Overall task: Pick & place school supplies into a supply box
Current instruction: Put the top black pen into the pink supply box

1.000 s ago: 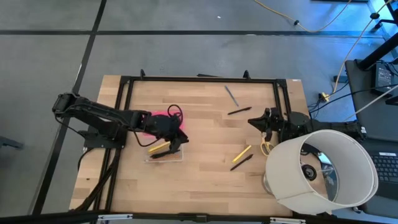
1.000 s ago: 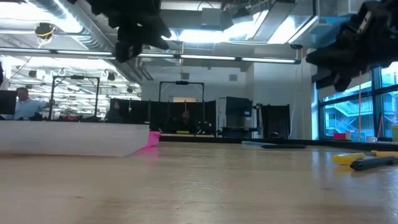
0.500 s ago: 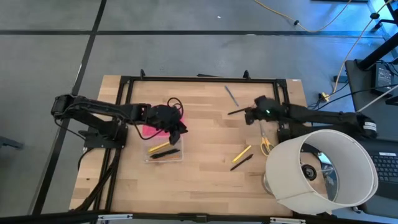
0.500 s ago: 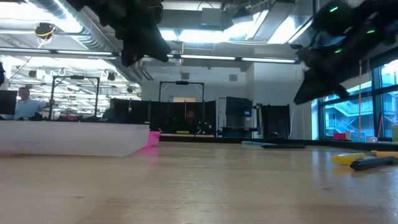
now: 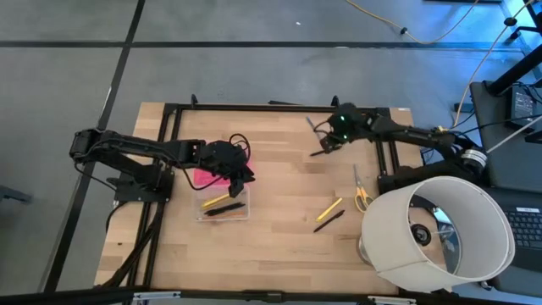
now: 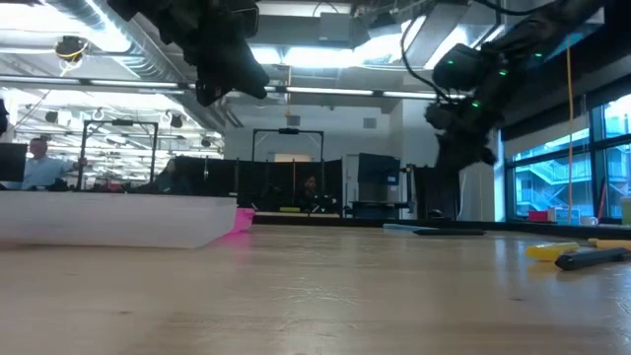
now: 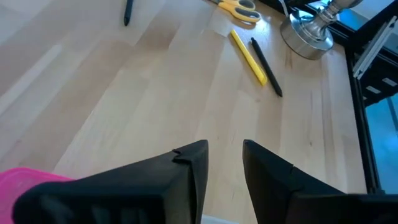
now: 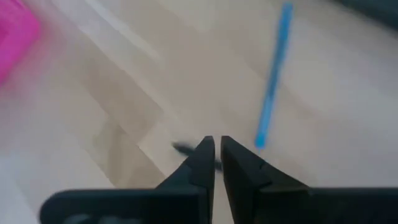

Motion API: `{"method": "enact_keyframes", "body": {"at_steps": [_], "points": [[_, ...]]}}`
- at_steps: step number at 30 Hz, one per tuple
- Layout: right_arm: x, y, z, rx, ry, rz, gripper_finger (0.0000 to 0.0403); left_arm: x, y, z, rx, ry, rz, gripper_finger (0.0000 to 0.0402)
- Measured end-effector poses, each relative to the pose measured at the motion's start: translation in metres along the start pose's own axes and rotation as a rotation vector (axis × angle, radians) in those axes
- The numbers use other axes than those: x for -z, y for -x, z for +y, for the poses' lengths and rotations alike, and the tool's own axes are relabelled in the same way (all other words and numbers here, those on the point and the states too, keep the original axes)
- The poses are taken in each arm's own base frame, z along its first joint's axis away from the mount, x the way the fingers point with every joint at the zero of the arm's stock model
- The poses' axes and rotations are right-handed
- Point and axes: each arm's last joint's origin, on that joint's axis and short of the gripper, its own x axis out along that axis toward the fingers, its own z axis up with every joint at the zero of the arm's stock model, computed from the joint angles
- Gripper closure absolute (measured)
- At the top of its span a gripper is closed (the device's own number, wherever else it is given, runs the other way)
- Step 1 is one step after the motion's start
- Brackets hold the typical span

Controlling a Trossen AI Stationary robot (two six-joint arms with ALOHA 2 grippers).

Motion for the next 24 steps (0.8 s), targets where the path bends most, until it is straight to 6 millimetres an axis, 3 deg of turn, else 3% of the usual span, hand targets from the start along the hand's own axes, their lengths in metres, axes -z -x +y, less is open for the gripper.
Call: {"method": "enact_keyframes", "body": {"at_steps": [5, 10, 19, 24], "points": [[-0.032, -0.003, -0.003, 0.009, 0.054, 0.040, 0.0368, 0.000, 0.000, 0.000, -0.014, 0.001, -0.006, 0.0307], [-0.047, -0.016, -0.008, 0.029, 0.084, 0.074, 0.0338, 0.000, 0.000, 0.001, -0.020, 0.002, -0.010, 0.0310], [-0.042, -0.032, -0.016, 0.047, 0.126, 0.180, 0.0212, -0.001, 0.000, 0.000, -0.024, 0.002, -0.025, 0.0307], [-0.024, -0.027, -0.017, 0.103, 0.321, 0.376, 0.0181, -0.002, 0.000, 0.001, -0.063, 0.006, -0.047, 0.0310]]}}
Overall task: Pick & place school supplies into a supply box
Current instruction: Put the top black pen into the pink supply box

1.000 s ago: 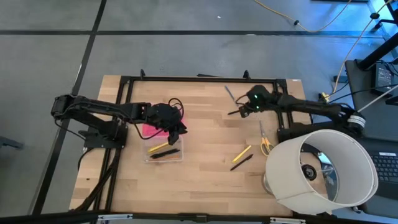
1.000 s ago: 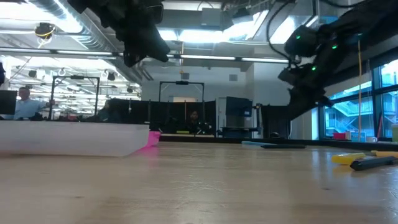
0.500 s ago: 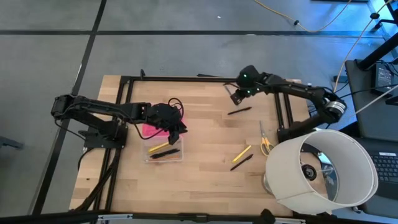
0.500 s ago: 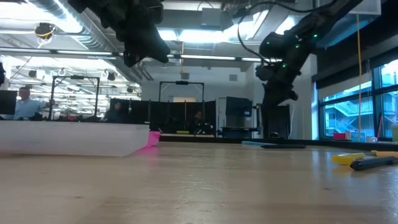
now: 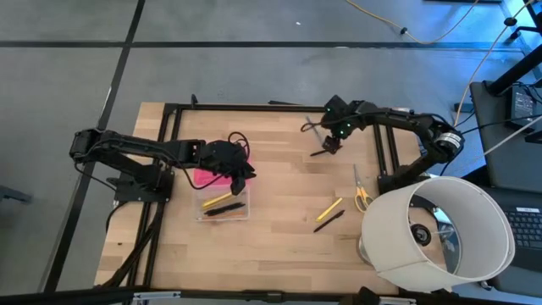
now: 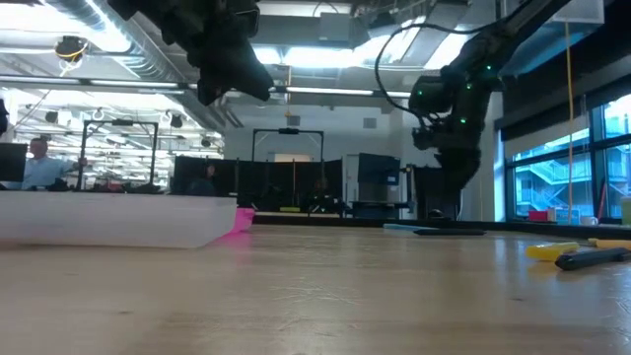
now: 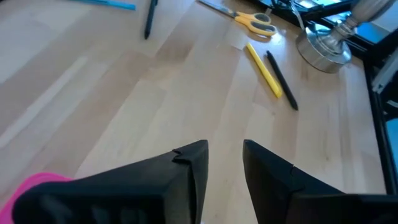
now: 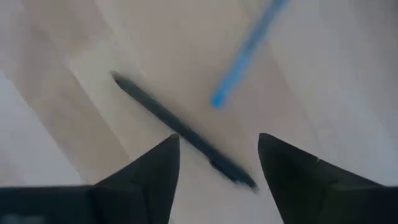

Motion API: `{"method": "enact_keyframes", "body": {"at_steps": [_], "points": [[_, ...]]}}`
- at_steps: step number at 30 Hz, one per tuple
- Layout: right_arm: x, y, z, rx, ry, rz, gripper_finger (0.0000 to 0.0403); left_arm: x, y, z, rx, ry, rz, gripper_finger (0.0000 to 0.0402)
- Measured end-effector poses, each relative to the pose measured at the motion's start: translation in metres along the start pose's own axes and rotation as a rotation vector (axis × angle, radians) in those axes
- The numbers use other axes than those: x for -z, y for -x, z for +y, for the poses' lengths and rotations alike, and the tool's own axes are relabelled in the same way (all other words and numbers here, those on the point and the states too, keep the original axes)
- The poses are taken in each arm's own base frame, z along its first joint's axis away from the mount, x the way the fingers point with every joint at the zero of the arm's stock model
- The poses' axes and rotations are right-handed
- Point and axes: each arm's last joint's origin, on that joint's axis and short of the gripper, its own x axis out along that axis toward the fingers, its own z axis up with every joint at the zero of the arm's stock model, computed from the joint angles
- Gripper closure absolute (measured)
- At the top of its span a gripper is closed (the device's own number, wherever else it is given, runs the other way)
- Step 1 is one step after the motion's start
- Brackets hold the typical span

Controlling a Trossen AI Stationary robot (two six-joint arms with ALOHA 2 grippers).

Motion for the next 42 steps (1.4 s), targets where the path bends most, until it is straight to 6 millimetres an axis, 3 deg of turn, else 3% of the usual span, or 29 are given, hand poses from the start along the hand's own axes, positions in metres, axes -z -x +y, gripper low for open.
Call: {"method": "enact_keyframes", "body": {"at_steps": [4, 15, 29, 42], "points": [[0.006, 0.000, -0.002, 0.099, -0.004, 0.071, 0.0178, 0.000, 0.000, 0.001, -0.020, 0.005, -0.010, 0.0310], [0.010, -0.002, -0.001, 0.074, 0.142, 0.127, 0.0178, -0.001, 0.000, 0.000, -0.018, 0.005, -0.020, 0.0310], [0.012, -0.041, -0.003, 0.029, 0.266, 0.286, 0.0180, -0.002, 0.000, 0.000, -0.013, 0.006, -0.031, 0.0309], [0.008, -0.060, -0.005, 0.027, 0.385, 0.310, 0.0244, -0.003, 0.000, 0.000, -0.035, 0.007, -0.041, 0.0308]]}}
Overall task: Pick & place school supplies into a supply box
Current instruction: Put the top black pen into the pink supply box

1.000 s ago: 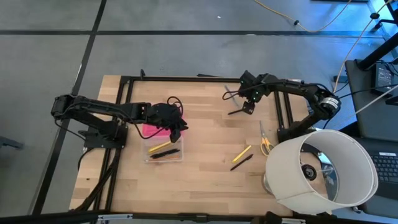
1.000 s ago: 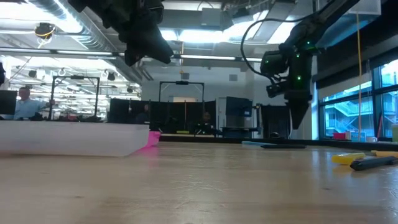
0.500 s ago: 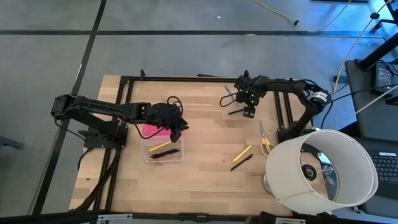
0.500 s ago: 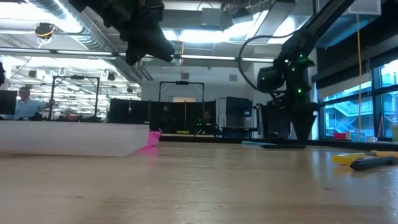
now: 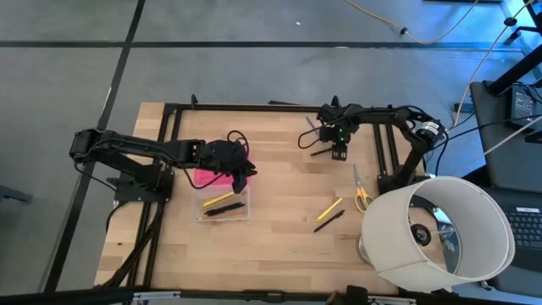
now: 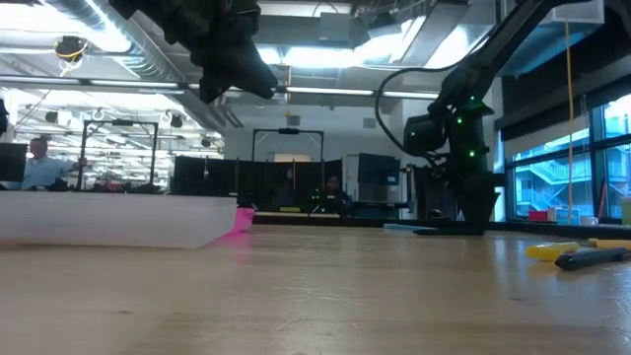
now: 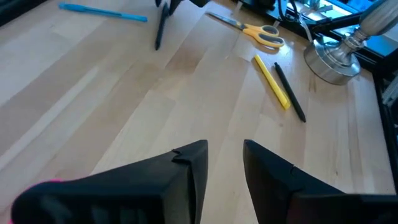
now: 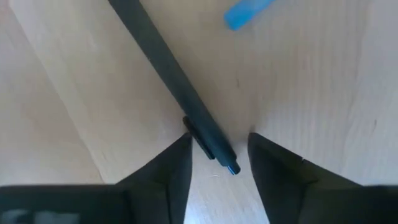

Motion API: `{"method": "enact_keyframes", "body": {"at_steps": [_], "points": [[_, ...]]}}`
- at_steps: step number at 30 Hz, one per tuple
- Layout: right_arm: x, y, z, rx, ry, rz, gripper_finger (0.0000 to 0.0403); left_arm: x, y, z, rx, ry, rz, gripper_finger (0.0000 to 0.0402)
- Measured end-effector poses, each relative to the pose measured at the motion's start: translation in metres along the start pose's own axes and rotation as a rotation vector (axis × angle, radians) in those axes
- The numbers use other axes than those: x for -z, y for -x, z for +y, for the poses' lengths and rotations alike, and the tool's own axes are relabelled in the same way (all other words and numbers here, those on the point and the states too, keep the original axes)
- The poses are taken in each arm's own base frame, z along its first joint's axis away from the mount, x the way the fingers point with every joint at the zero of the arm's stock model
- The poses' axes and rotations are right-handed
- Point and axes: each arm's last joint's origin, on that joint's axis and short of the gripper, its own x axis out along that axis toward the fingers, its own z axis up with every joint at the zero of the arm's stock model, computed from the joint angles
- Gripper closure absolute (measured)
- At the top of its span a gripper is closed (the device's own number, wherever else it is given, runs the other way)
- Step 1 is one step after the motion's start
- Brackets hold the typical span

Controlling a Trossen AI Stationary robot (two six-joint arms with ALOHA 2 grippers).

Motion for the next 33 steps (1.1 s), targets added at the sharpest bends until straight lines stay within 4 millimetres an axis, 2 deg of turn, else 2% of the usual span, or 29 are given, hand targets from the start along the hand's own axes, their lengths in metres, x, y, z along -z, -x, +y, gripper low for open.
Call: {"method": "enact_keyframes", "body": {"at_steps": [9, 16, 26, 33], "points": [[-0.004, 0.000, 0.008, -0.013, 0.063, -0.008, 0.0306, 0.000, 0.000, 0.001, -0.033, 0.000, -0.016, 0.0307], [-0.010, 0.001, 0.022, 0.012, 0.019, 0.017, 0.0353, -0.001, 0.000, 0.001, -0.045, 0.011, -0.030, 0.0309], [-0.013, 0.008, 0.035, 0.042, -0.020, 0.008, 0.0344, -0.002, 0.000, 0.000, -0.037, 0.039, -0.040, 0.0307], [-0.014, 0.026, 0.042, -0.158, -0.049, -0.111, 0.0349, -0.002, 0.000, 0.000, -0.033, 0.121, -0.043, 0.0311]]}}
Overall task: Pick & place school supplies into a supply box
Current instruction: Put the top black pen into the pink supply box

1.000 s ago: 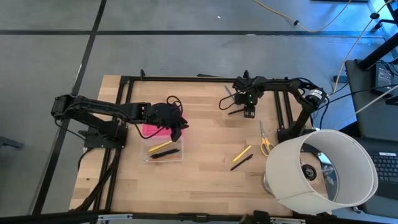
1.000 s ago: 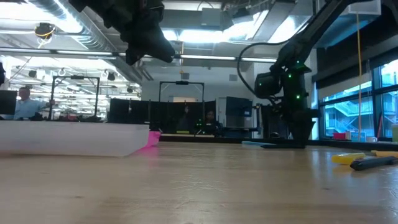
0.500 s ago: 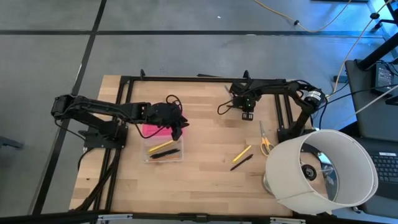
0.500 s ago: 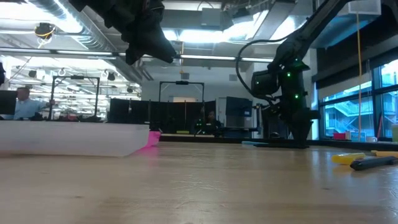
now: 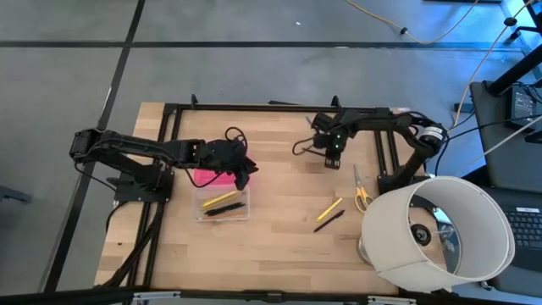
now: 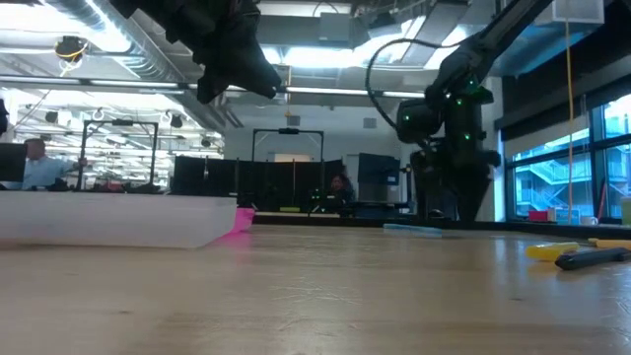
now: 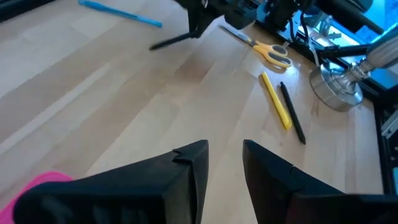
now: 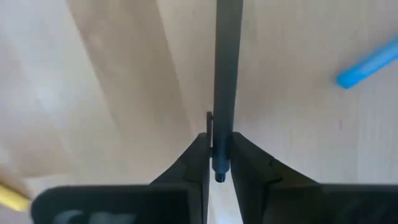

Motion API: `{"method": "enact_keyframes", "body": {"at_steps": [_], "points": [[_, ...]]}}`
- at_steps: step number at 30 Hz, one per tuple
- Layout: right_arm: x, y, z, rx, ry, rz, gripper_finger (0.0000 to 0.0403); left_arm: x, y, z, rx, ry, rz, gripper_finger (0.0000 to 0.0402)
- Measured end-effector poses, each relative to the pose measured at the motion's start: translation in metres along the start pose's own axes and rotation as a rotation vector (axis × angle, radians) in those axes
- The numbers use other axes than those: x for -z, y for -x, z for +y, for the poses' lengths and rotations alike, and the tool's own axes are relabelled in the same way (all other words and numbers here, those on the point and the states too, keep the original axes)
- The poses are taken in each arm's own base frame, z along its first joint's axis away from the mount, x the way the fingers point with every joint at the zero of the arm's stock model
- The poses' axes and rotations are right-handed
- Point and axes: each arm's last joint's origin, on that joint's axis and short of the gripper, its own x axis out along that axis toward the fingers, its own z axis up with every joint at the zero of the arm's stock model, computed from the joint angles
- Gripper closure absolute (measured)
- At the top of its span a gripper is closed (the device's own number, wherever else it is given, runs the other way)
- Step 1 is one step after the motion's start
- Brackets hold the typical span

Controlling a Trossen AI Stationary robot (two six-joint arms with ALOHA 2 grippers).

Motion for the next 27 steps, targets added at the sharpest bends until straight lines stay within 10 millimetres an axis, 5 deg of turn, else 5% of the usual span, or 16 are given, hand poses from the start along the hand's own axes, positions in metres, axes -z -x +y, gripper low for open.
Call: {"method": "enact_keyframes", "body": {"at_steps": [15, 27], "points": [[-0.043, 0.038, 0.051, -0.186, -0.067, -0.290, 0.0349, -0.001, 0.001, -0.001, 0.021, 0.020, -0.009, 0.0311], [-0.080, 0.058, 0.116, -0.338, 0.004, -0.581, 0.0349, -0.010, 0.054, 0.000, 0.082, 0.023, -0.064, 0.0313]]}}
